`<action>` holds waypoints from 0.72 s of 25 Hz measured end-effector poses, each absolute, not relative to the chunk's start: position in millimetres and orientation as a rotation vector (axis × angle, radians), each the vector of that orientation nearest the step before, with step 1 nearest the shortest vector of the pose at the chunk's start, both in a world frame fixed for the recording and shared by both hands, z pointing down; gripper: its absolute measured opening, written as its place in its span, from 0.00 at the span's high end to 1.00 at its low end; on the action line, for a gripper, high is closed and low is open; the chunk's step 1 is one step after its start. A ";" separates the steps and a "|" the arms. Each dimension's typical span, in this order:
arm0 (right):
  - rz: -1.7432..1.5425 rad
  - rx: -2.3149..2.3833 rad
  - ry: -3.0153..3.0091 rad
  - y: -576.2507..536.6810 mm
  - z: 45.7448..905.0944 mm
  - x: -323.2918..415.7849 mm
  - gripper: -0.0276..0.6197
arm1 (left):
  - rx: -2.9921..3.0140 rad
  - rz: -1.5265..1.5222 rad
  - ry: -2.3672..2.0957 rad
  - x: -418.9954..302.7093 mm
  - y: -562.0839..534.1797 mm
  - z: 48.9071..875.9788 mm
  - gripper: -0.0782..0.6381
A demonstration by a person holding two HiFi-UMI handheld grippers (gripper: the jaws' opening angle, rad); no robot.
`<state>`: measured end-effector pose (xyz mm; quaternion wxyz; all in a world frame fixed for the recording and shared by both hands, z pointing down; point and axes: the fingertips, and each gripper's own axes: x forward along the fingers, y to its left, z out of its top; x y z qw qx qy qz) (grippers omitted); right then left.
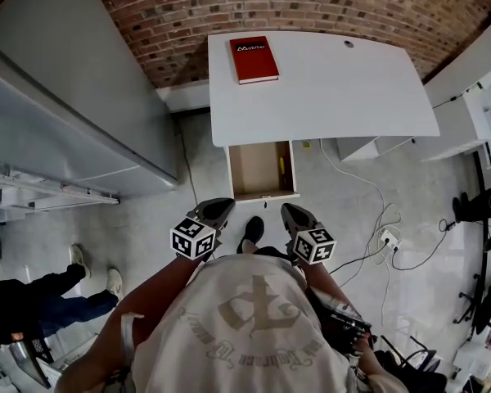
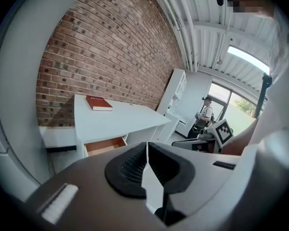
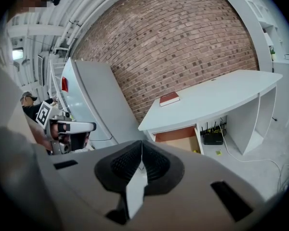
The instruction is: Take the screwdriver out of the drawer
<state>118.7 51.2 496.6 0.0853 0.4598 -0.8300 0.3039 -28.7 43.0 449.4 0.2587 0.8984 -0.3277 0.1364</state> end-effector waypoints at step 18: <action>0.871 1.232 -2.473 -39.2 525.2 125.5 0.95 | 2.399 0.401 -0.990 -21.7 -40.5 450.6 0.87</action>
